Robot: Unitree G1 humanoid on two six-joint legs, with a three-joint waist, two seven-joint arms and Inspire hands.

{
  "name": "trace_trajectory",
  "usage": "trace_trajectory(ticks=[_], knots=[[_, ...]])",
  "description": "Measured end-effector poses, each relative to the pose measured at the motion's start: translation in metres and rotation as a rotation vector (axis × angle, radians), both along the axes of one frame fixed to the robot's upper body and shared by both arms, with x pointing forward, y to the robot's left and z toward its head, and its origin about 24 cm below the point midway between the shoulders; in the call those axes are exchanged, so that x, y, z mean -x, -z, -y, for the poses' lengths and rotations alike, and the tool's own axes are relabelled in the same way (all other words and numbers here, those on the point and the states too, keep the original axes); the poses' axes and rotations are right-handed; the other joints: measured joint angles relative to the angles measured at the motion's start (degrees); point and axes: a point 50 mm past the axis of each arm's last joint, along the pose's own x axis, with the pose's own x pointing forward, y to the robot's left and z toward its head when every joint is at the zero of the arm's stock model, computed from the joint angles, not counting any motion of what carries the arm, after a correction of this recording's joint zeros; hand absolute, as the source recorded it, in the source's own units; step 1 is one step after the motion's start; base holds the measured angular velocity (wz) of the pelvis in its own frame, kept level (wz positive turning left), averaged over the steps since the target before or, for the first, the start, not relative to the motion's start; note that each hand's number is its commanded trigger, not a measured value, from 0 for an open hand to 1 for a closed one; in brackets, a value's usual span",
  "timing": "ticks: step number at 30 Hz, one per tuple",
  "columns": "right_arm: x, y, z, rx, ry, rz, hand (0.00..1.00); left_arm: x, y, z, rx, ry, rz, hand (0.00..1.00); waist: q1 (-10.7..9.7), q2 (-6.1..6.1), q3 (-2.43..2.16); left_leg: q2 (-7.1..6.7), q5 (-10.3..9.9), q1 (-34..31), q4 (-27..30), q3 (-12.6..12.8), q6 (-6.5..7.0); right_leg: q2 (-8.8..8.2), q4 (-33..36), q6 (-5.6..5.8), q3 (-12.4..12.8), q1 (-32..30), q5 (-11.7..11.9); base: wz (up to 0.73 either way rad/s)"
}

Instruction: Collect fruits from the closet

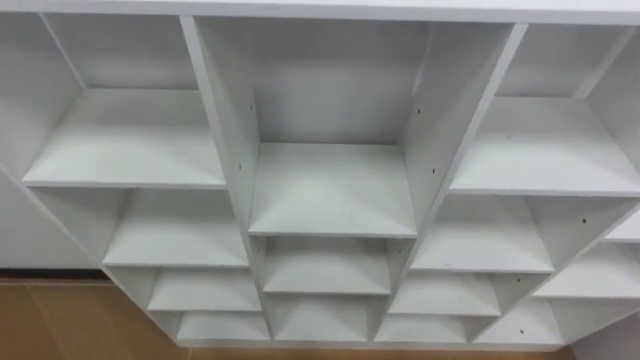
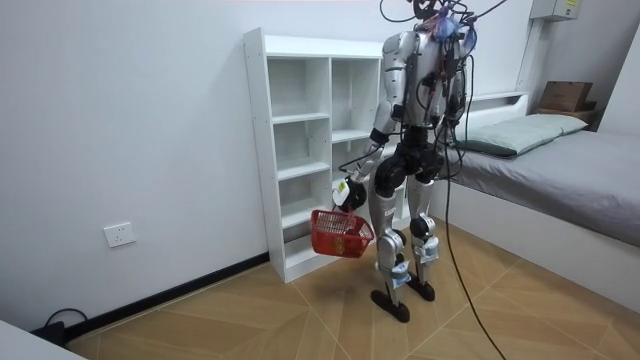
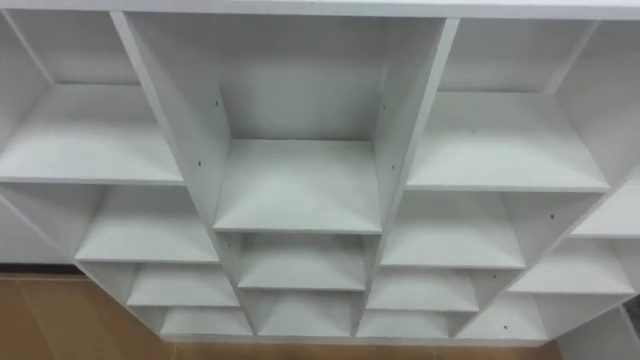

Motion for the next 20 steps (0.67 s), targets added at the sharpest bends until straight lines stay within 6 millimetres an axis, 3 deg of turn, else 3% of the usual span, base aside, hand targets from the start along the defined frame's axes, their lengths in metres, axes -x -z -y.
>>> trace_trajectory(ticks=[7,20], knots=[[-0.004,0.000,0.000,-0.009,-0.001,-0.003,0.00,-0.008,0.000,0.001,0.009,0.035,-0.010,1.00,-1.40,0.11,0.17,0.01,-0.02,0.01,-0.13,0.00,-0.03,0.16,-0.09,-0.01,0.52,-0.20,0.00,-0.03],[-0.004,0.000,0.000,-0.012,0.007,-0.002,0.00,-0.016,-0.002,0.002,-0.017,0.109,0.000,1.00,-1.27,0.08,0.20,0.01,-0.05,0.93,-1.19,0.01,-0.04,0.62,0.00,-0.02,2.88,-0.92,0.01,-0.09]])
